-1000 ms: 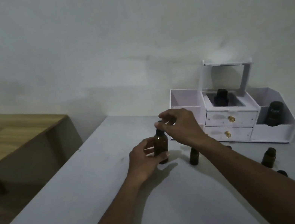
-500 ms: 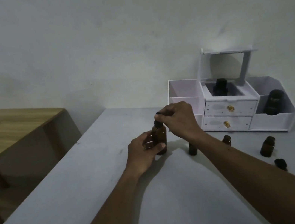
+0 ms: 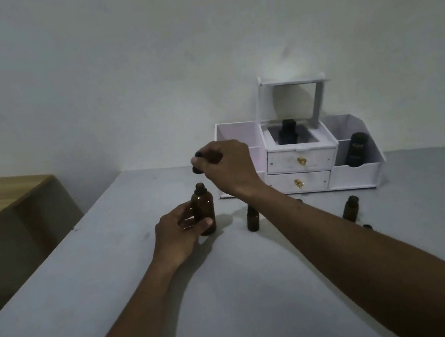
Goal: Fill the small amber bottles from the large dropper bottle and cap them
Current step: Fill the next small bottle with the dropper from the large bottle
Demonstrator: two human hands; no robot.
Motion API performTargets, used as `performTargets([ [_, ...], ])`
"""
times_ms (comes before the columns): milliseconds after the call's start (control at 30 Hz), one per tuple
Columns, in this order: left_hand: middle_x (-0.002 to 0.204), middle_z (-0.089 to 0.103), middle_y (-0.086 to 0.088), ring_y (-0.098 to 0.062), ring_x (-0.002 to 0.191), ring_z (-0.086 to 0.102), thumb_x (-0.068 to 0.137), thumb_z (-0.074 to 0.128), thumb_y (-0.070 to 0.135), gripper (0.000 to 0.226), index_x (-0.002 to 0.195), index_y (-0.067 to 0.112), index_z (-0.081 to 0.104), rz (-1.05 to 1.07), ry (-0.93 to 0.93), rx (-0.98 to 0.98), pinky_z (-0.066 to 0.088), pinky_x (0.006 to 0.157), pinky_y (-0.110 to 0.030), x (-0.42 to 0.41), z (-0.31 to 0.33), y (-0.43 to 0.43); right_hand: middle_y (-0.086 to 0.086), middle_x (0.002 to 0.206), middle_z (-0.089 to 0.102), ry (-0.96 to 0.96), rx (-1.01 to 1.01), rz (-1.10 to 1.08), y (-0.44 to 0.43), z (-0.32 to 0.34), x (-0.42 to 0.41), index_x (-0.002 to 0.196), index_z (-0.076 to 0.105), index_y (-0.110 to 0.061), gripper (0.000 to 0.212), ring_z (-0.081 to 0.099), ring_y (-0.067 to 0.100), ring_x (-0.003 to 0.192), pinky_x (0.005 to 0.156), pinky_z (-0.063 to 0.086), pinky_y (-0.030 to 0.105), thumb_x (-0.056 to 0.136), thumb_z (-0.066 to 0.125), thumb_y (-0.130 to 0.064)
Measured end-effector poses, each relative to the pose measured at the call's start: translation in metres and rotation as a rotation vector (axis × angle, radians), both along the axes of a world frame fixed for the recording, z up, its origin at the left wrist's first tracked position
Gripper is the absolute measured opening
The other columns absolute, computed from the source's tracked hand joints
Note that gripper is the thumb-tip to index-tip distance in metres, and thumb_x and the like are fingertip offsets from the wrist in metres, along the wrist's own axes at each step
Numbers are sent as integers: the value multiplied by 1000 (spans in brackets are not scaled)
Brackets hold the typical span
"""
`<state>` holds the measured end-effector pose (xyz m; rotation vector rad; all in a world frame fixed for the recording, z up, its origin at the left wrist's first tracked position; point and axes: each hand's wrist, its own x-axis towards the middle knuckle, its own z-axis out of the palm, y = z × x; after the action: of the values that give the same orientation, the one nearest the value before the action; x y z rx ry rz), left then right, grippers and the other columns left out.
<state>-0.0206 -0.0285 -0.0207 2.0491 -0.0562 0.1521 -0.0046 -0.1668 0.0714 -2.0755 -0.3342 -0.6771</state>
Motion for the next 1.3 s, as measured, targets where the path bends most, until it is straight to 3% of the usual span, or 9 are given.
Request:
performTargets([
  [167,137,58,-5,-24,119,59,73,83,29,79,143,25,45,18,12,-51,43,105,-42,-6,0,-3,-10,82,73,-117,57,-10,-13,38,-7,100,76,-10,17,62,-14,64,71,47,1,90,70,-23],
  [267,139,53,-5,-28,121,55,67,88,27,88,141,27,42,127,-23,-128,46,100,-43,-20,1,-5,-10,84,74,-197,156,-21,-31,65,-15,102,75,-10,17,69,-7,72,78,55,12,91,70,-23],
  [367,118,59,0,-20,103,61,67,88,24,66,122,25,52,193,-88,-176,50,85,-30,-43,3,-15,-2,87,77,-232,277,-24,-61,84,-30,103,73,-10,16,74,5,79,78,61,28,91,70,-19],
  [500,91,69,5,-6,85,64,73,84,22,31,97,24,65,17,-56,-190,47,71,-17,-67,9,-44,-4,81,74,-271,340,-57,-105,82,-45,100,74,-8,11,73,1,72,73,60,22,91,68,-11],
  [633,96,72,5,-9,91,67,77,80,23,25,98,24,67,-196,60,-172,52,75,-20,-66,12,-85,-5,83,74,-218,323,-133,-139,56,-51,101,74,-10,12,73,2,75,76,60,23,91,69,-14],
  [867,128,64,2,-13,111,62,81,78,18,52,129,18,60,-259,57,-101,49,99,-30,-39,-6,-135,-9,84,74,-114,330,-222,-173,6,-41,93,73,-26,8,72,6,82,81,61,31,89,71,-19],
  [967,128,64,0,-12,109,63,79,79,15,56,131,16,59,-243,12,-84,49,97,-26,-28,-8,-143,-14,77,72,-95,360,-207,-179,-3,-40,90,72,-26,9,71,0,72,71,59,20,89,71,-16],
  [1067,129,64,2,-8,106,62,76,82,14,61,132,15,58,-242,-23,-71,46,90,-19,-20,-9,-150,-15,76,72,-93,336,-200,-182,-9,-38,90,72,-27,10,72,1,73,71,59,21,89,72,-17],
  [1300,123,67,-4,-14,107,64,75,82,18,56,127,11,62,-233,-80,-23,48,97,-24,-15,-13,-160,-15,80,72,-98,345,-182,-183,-19,-30,86,69,-34,15,72,2,77,72,60,22,89,72,-19],
])
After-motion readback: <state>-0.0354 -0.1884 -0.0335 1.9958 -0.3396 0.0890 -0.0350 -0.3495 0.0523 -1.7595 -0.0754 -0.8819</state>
